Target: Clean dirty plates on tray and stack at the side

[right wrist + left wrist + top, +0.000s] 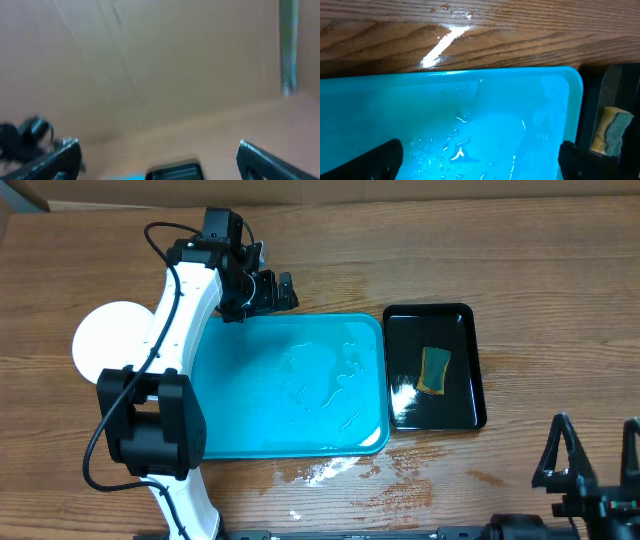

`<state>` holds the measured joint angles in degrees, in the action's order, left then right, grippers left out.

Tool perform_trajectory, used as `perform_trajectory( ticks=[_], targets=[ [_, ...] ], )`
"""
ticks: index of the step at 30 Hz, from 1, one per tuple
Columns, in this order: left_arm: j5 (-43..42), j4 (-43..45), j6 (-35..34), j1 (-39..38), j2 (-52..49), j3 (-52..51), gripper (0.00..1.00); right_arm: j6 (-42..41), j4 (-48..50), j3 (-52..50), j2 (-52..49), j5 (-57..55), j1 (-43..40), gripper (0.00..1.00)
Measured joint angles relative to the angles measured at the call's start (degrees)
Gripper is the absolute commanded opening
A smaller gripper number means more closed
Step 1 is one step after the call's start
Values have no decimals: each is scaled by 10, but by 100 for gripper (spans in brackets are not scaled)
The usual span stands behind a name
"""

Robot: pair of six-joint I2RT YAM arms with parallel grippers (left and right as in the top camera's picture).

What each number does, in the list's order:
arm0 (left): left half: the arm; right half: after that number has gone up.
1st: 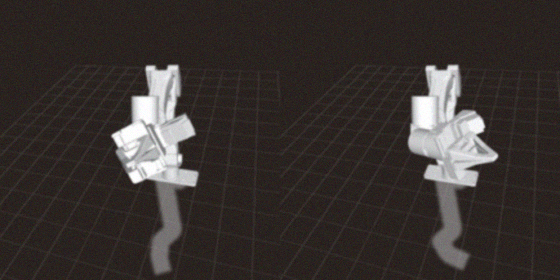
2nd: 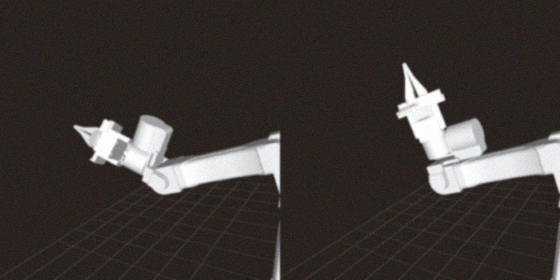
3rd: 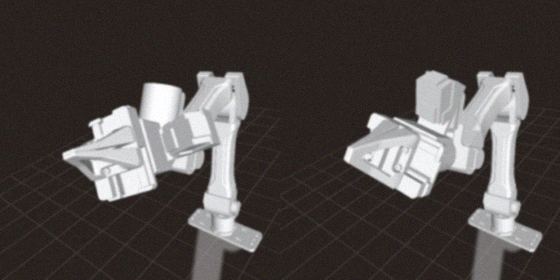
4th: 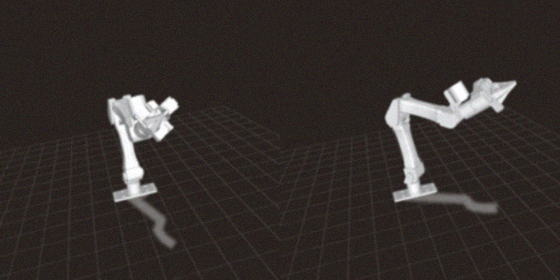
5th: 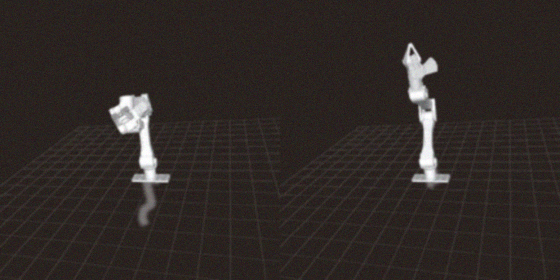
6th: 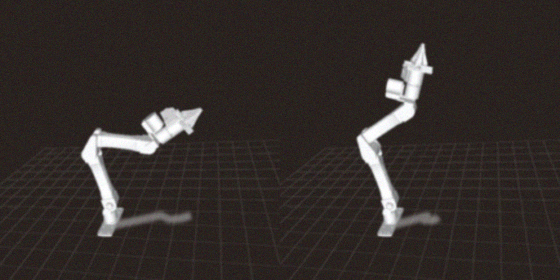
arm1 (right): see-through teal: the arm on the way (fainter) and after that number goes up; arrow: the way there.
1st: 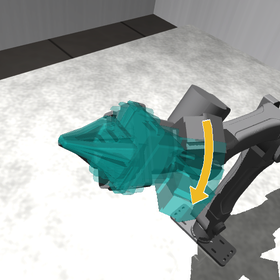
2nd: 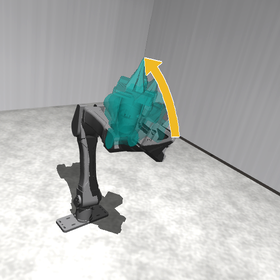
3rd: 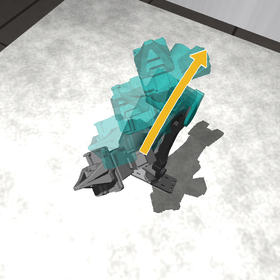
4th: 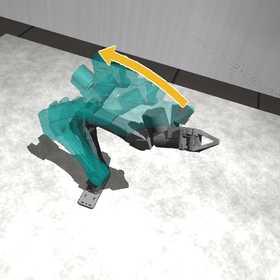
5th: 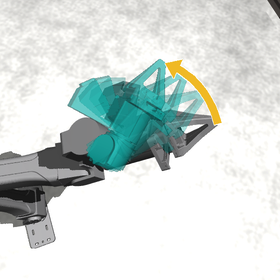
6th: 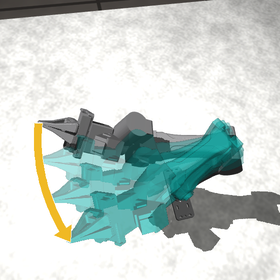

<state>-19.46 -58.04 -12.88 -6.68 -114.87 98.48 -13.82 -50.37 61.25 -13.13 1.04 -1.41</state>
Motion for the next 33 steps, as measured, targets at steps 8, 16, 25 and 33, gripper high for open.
perform_trajectory(
  ticks=[8,16,25,33],
  targets=[
    [0,0,0,0,0,0,100,24,354,-256,94,31,0,100],
    [0,0,0,0,0,0,100,28,569,-442,115,73,3,100],
    [0,0,0,0,0,0,100,29,587,-541,122,77,8,100],
    [0,0,0,0,0,0,100,29,553,-602,123,78,8,100]
  ],
)
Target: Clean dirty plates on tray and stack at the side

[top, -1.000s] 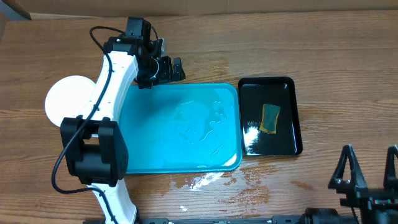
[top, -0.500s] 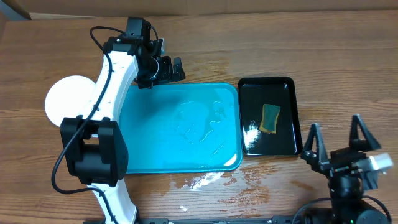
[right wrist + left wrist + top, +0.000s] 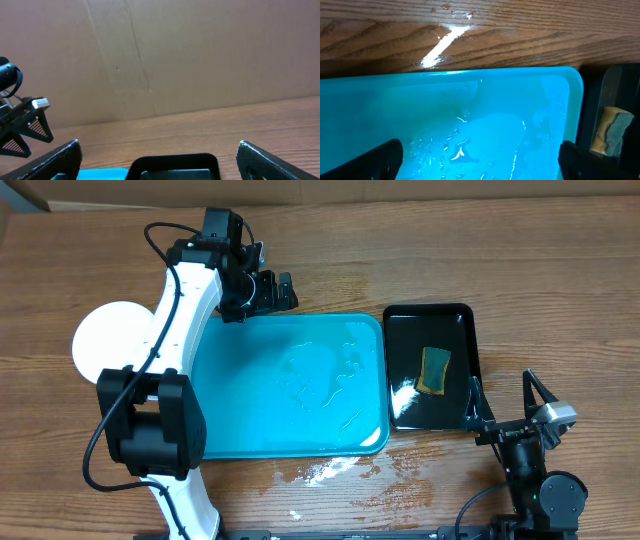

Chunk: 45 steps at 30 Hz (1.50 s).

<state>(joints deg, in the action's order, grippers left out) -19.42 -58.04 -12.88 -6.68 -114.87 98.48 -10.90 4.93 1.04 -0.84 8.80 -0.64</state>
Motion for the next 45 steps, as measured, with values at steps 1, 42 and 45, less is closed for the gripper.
perform_trajectory(
  ticks=[1,42,45],
  targets=[
    [0,0,0,0,0,0,100,0,-1,0,0,0,0,100],
    [2,0,0,-18,1,0,100,0,-92,0,1,0,0,100],
    [2,0,0,-24,21,-4,100,0,-92,0,1,0,0,100]
  ],
)
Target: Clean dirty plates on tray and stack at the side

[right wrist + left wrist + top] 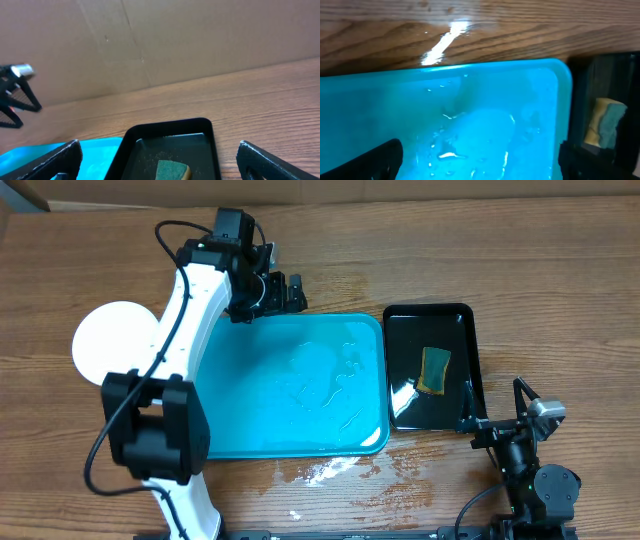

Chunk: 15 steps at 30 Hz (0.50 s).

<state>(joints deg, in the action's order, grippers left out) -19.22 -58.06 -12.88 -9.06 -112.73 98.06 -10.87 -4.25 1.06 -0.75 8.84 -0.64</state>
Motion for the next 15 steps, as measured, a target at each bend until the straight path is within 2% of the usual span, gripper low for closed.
perform_trajectory(
  ticks=[3,8,10,15],
  targets=[
    [0,-2,0,-2,72,-5,100,0,0,0,0,0,0,100],
    [11,7,0,-2,260,-5,100,0,0,0,0,0,0,100],
    [40,11,0,-2,372,0,100,0,1,0,0,0,0,100],
    [115,-32,0,-2,534,2,100,0,0,0,0,0,0,100]
  ],
)
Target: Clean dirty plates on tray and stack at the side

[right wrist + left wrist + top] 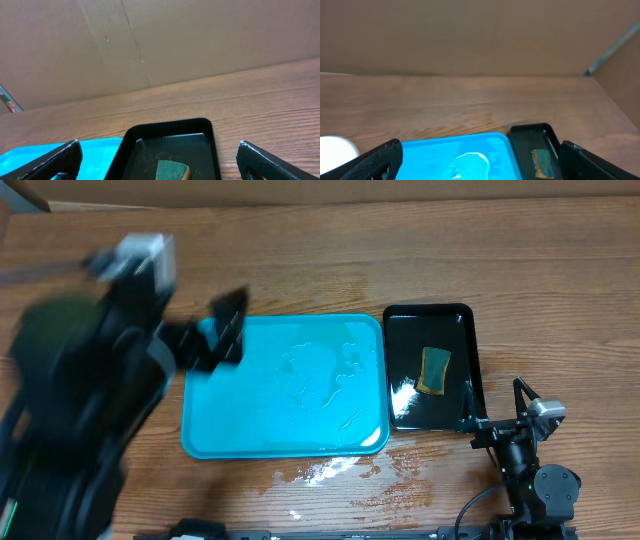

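Note:
The blue tray (285, 385) lies wet and bare of plates mid-table; the left wrist view also shows the blue tray (435, 155). A white plate (332, 146) peeks in at that view's left edge; overhead my left arm hides it. My left gripper (225, 330), blurred and high near the camera, stands open (480, 155) over the tray's left end. My right gripper (495, 405) rests open at the front right, facing the black tray (167, 124).
The black tray (465, 360) right of the blue one holds a green-and-yellow sponge (435, 370), which the right wrist view shows as a sponge (172, 171). Spilled water (330, 470) shines on the wood in front of the blue tray. A cardboard wall backs the table.
My left arm, then low at the blue tray's far edge, is now high and blurred over the table's left side, hiding the white plate overhead. The right arm has not moved.
My left gripper stood open at the blue tray's far left corner, and my right gripper was at the table's front right corner. The right arm then sat beside the black tray and tipped down to show the sponge. Now the left arm is raised.

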`<state>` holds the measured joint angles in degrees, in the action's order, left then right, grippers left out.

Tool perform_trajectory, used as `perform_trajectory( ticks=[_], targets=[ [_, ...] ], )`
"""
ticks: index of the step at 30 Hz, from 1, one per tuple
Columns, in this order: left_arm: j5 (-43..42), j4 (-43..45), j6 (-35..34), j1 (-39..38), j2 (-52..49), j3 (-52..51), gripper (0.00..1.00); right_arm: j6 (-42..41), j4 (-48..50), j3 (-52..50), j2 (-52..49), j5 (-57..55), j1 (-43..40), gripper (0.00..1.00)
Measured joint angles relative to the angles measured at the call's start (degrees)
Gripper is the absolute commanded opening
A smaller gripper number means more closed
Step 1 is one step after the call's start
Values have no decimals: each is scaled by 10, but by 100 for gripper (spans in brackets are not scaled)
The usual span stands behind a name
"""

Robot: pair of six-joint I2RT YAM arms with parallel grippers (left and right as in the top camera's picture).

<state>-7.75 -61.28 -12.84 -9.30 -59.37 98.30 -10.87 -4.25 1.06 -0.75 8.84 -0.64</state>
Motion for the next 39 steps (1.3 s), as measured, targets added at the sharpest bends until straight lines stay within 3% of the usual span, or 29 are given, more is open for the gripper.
perform_trajectory(
  ticks=[6,12,18,19,20,21,25,29,33,39],
  targets=[
    [50,-78,0,0,155,-12,100,0,0,0,0,0,0,100],
    [60,-43,-1,26,303,-176,100,0,1,0,0,0,0,100],
    [63,120,-16,48,412,-388,100,0,1,0,0,0,0,100],
    [63,194,-20,49,436,-456,100,0,1,0,0,0,0,100],
    [63,197,-20,49,440,-464,100,0,1,0,0,0,0,100],
    [63,286,-23,49,457,-518,100,0,1,0,0,0,0,100],
    [63,497,-44,50,504,-655,100,0,1,0,0,0,0,100],
    [63,624,-76,62,541,-750,100,0,1,0,0,0,0,100],
    [63,693,-101,73,580,-816,100,0,1,0,0,0,0,100],
    [70,700,-117,76,584,-852,100,0,1,0,0,0,0,100]
  ],
)
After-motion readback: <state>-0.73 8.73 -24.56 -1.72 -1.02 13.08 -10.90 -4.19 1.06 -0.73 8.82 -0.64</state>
